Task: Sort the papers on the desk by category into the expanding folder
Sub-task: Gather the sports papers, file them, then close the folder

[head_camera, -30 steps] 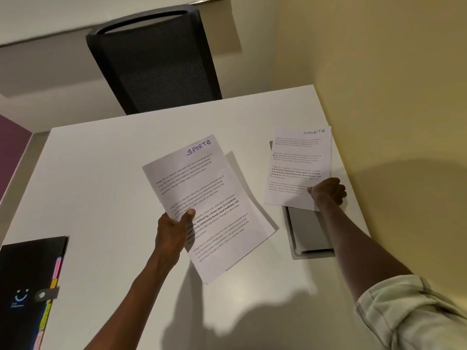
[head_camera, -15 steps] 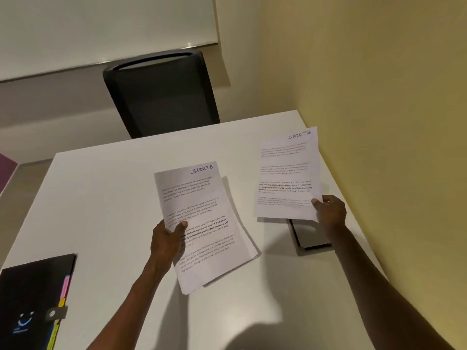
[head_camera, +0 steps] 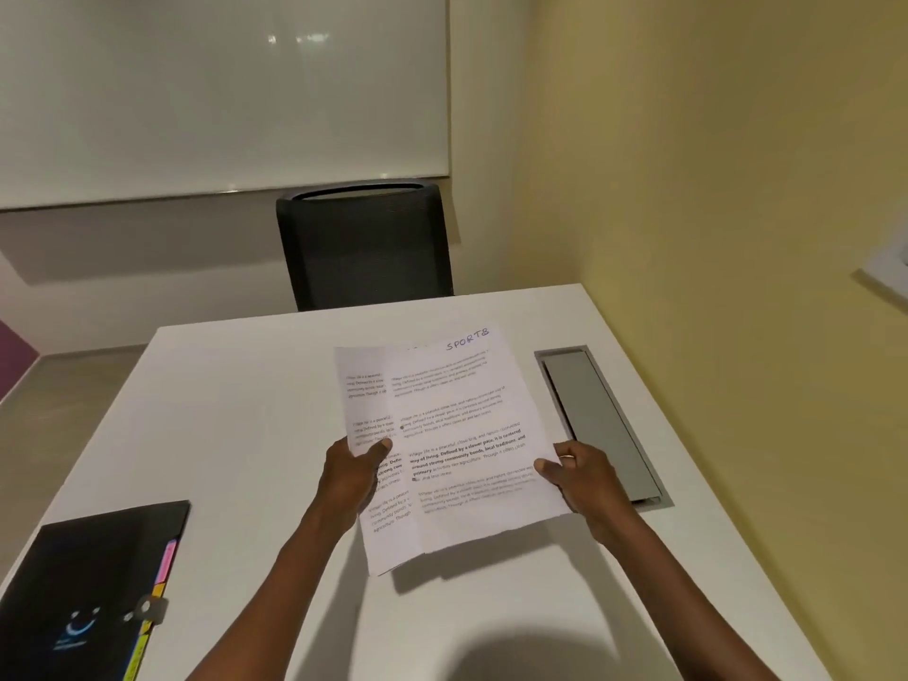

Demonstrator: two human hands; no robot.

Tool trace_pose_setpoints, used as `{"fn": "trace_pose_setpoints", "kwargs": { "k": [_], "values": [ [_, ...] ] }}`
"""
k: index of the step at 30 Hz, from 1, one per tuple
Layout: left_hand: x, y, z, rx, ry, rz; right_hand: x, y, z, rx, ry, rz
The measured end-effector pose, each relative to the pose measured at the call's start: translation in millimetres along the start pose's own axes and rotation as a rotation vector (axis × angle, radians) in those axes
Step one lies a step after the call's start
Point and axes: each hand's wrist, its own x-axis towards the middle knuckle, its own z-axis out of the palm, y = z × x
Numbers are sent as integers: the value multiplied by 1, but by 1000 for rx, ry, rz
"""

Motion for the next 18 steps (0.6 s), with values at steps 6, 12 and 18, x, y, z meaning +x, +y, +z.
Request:
{"fn": "trace_pose_setpoints", "kwargs": {
  "k": [6,12,18],
  "values": [
    [-21,0,-18,-84,-163,-26,-29,-34,7,-241,-105,55],
    [-34,-11,-29,-86,-261,-39,-37,-42,40,145,-250,76],
    [-48,-12,-42,-34,-308,-27,-45,-21,83,255,-186,58]
  ]
}}
